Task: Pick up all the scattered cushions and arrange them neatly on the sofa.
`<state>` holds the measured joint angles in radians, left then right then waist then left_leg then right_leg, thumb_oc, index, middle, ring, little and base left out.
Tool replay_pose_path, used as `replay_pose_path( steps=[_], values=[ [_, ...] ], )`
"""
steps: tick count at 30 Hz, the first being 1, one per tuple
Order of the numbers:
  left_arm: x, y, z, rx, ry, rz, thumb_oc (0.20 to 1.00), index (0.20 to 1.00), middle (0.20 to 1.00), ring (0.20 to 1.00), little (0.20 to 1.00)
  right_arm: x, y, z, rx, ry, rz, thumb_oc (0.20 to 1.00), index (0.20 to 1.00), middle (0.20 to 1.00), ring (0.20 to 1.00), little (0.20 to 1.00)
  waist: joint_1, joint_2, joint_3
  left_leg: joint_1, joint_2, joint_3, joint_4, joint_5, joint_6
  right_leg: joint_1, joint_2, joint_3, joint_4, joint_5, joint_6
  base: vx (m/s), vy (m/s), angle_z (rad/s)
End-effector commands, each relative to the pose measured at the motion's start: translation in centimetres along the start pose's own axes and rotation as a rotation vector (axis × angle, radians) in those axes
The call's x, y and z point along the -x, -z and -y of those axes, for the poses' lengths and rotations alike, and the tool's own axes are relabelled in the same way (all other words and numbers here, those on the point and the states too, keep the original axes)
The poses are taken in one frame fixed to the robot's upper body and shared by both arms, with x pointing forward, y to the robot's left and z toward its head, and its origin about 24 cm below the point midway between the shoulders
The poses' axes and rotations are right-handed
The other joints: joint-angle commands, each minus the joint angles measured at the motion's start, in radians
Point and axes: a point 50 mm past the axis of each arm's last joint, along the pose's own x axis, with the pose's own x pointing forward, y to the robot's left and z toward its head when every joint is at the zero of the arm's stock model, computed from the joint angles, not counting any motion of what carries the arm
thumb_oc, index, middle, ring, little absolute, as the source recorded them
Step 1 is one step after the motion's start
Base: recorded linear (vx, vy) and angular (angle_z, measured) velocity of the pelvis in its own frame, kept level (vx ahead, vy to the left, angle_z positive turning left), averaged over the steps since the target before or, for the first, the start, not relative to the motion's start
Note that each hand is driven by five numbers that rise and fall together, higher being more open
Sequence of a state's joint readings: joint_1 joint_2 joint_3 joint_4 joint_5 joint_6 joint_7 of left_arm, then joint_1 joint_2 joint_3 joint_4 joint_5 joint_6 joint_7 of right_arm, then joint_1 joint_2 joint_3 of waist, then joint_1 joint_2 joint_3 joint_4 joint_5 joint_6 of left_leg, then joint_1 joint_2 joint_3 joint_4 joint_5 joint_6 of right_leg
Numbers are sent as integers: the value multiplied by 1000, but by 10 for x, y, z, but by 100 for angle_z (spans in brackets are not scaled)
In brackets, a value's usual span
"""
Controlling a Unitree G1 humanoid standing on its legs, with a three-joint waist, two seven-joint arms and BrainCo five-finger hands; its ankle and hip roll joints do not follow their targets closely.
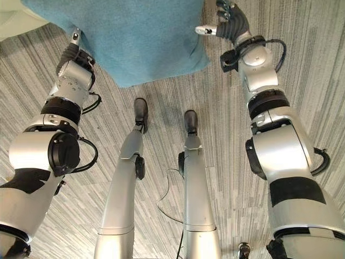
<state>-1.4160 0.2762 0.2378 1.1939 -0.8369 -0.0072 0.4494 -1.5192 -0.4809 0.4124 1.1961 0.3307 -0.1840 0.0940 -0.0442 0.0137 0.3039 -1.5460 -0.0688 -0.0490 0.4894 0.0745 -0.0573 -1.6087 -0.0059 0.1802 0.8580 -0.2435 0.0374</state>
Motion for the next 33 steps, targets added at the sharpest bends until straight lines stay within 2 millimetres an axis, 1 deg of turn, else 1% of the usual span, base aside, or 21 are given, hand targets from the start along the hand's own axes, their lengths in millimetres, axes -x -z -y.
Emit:
replay_pose_path(
  steps=[1,2,3,4,5,6,7,8,10,12,14,17,18,19,20,21,23,26,28,30,33],
  values=[
    [-3,12,-9,35,33,-47,1000,1000,1000,1000,1000,-7,-18,-22,-11,-41,82,1000,1000,1000,1000,1000,-28,39,-58,71,-19,-10,246,-296,-8,168,4,56,-130,60,17,4,32,10],
    [-1,17,-2,57,56,-72,1000,1000,1000,1000,1000,-10,-23,-25,-9,-48,85,1000,1000,1000,1000,1000,-27,40,-59,81,-20,-12,226,-288,-7,175,1,58,-147,67,18,3,31,8],
    [3,28,8,75,91,-125,1000,1000,1000,1000,1000,-13,-28,-35,15,-86,72,1000,1000,1000,1000,1000,-23,44,-64,104,-21,-18,190,-277,-5,189,-2,63,-176,77,19,-2,19,4],
    [4,35,10,64,96,-163,1000,1000,1000,1000,1000,-14,-29,-41,30,-122,58,1000,1000,1000,1000,1000,-23,47,-68,121,-21,-18,168,-270,-6,203,-3,66,-194,83,18,5,44,-5],
    [8,45,18,47,126,-208,1000,1000,1000,1000,1000,-15,-28,-56,55,-208,17,1000,1000,1000,1000,1000,-20,48,-79,144,-21,-18,143,-263,-4,226,-8,63,-211,86,21,-2,35,-8],
    [8,45,18,48,128,-207,1000,1000,1000,1000,1000,-15,-29,-56,56,-209,18,834,834,834,834,834,-21,49,-75,150,-21,-18,138,-260,-4,231,-9,62,-215,88,20,1,35,-7],
    [8,45,18,48,128,-207,1000,1000,1000,1000,1000,-15,-29,-56,56,-209,18,834,834,834,834,834,-21,49,-75,150,-21,-18,138,-260,-4,231,-9,62,-215,88,20,3,30,-6],
    [17,64,31,-5,223,-263,200,200,200,200,200,-14,-24,-88,143,-370,-73,200,200,200,200,200,-23,49,-91,213,-24,-18,95,-250,-2,287,-16,58,-246,96,23,9,33,-3],
    [21,68,41,-28,270,-230,200,200,200,200,200,-11,-17,-104,200,-414,-93,200,200,200,200,200,-28,48,-90,271,-30,-22,60,-243,-3,344,-20,53,-274,103,26,1,46,-1],
    [25,72,45,-60,321,-218,200,200,200,200,200,-11,-15,-108,220,-386,-90,200,200,200,200,200,-32,48,-83,315,-33,-22,28,-236,-3,381,-22,54,-303,115,32,-4,75,2],
    [24,70,45,-102,344,-206,200,200,200,200,200,-12,-13,-102,259,-316,-79,200,200,200,200,200,-34,49,-69,349,-29,-13,2,-229,-2,416,-33,41,-323,118,36,-16,87,-3],
    [21,73,35,-198,335,-201,200,200,200,200,200,-12,-10,-89,278,-227,-67,200,200,200,200,200,-32,50,-56,391,-29,-7,-32,-217,-1,452,-39,29,-344,127,38,-12,59,-5],
    [19,74,29,-264,339,-185,200,200,200,200,200,-13,-11,-83,266,-176,-57,200,200,200,200,200,-31,52,-54,408,-27,-5,-49,-214,0,463,-39,26,-354,131,38,-9,46,-7],
    [19,74,29,-266,339,-186,200,200,200,200,200,-13,-10,-83,265,-175,-57,200,200,200,200,200,-31,50,-52,412,-27,-5,-51,-213,0,467,-40,26,-355,131,38,-16,66,-11],
    [17,72,22,-368,362,-131,200,200,200,200,200,-13,-15,-73,234,-87,-11,200,200,200,200,200,-32,48,-42,421,-24,2,-52,-211,1,477,-45,15,-360,136,42,-19,51,-10],
    [17,74,18,-389,368,-126,200,200,200,200,200,-13,-17,-71,218,-66,3,200,200,200,200,200,-33,46,-40,429,-24,3,-57,-212,2,483,-46,14,-366,139,42,-25,72,-6],
    [20,74,20,-376,421,-94,200,200,200,200,200,-13,-21,-65,205,-15,57,200,200,200,200,200,-34,45,-30,433,-23,9,-57,-211,3,490,-51,2,-369,143,45,-28,32,-2],
    [28,83,18,-363,484,-75,200,200,200,200,200,-9,-24,-68,150,30,115,200,200,200,200,200,-33,44,-25,456,-25,14,-75,-206,2,511,-55,-8,-390,154,48,-33,41,-1],
    [33,86,19,-368,508,-63,200,200,200,200,200,-7,-20,-71,129,35,118,200,200,200,200,200,-31,41,-22,481,-27,12,-99,-200,1,539,-56,-9,-416,165,50,-44,30,-5],
    [45,83,31,-362,592,0,200,200,200,200,200,-2,-22,-76,78,71,170,200,200,200,200,200,-32,41,-14,509,-21,17,-140,-180,-4,568,-58,-26,-455,186,58,-46,22,-6],
    [58,90,35,-330,653,9,200,200,200,200,200,6,-17,-90,7,66,197,200,200,200,200,200,-37,35,-21,547,-12,16,-165,-174,-6,613,-62,-38,-490,202,58,-5,10,-5]
  ],
)
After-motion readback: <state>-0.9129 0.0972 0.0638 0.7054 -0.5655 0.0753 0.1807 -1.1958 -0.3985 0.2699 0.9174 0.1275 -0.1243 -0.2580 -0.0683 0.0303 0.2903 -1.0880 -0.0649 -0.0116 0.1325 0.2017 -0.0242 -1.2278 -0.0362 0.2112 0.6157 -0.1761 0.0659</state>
